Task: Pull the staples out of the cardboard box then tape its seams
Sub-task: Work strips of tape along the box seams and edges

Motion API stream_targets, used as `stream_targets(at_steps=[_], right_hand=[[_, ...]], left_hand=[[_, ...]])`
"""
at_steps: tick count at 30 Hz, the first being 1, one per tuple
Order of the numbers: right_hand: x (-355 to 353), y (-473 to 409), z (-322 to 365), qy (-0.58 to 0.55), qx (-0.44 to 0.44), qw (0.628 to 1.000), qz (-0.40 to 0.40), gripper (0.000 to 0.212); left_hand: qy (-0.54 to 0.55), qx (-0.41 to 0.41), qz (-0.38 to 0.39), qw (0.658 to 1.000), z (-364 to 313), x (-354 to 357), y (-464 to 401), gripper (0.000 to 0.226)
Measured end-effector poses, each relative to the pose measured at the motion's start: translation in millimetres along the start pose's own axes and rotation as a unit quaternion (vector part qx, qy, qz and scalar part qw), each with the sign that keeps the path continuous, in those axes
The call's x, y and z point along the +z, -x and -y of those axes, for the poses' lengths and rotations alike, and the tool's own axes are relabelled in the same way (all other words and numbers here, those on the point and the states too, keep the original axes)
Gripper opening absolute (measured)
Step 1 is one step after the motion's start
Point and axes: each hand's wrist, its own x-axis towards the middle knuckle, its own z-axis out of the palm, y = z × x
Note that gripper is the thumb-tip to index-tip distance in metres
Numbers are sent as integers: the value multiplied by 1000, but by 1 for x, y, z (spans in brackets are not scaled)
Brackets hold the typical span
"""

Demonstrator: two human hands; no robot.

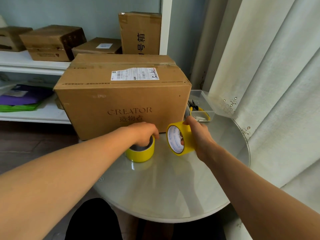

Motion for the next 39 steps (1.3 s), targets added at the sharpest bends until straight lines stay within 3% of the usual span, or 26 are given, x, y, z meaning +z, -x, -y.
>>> stream_targets(at_steps=[5,12,17,20,25,31,35,39], right_hand=[[3,7,4,15,-39,999,10,10],[4,5,8,95,-119,987,-61,31],[-4,-1,10,117,-102,986,-52,17],[-7,-5,9,121,-102,986,-48,16],[-6,-16,13,133,-169,967,-134,7],[-19,-45,33,239,-251,923,-164,48],[-21,-85,46,301,-275,905,-123,41],[-17,-117,43,369,-233,891,-124,38]], left_hand=[[-78,-1,-95,992,-5,1,4,22],[-59,0,-127,990,-29,-4,-7,13],[-44,-33,-83,995,-42,-12,-6,30],[-28,-70,-47,996,-48,-16,-6,27],[29,-94,8,995,-48,-11,-14,30],[118,-84,50,988,-53,-10,-34,31],[160,-78,67,982,-57,-13,-44,32],[168,-76,75,980,-59,-9,-50,33]])
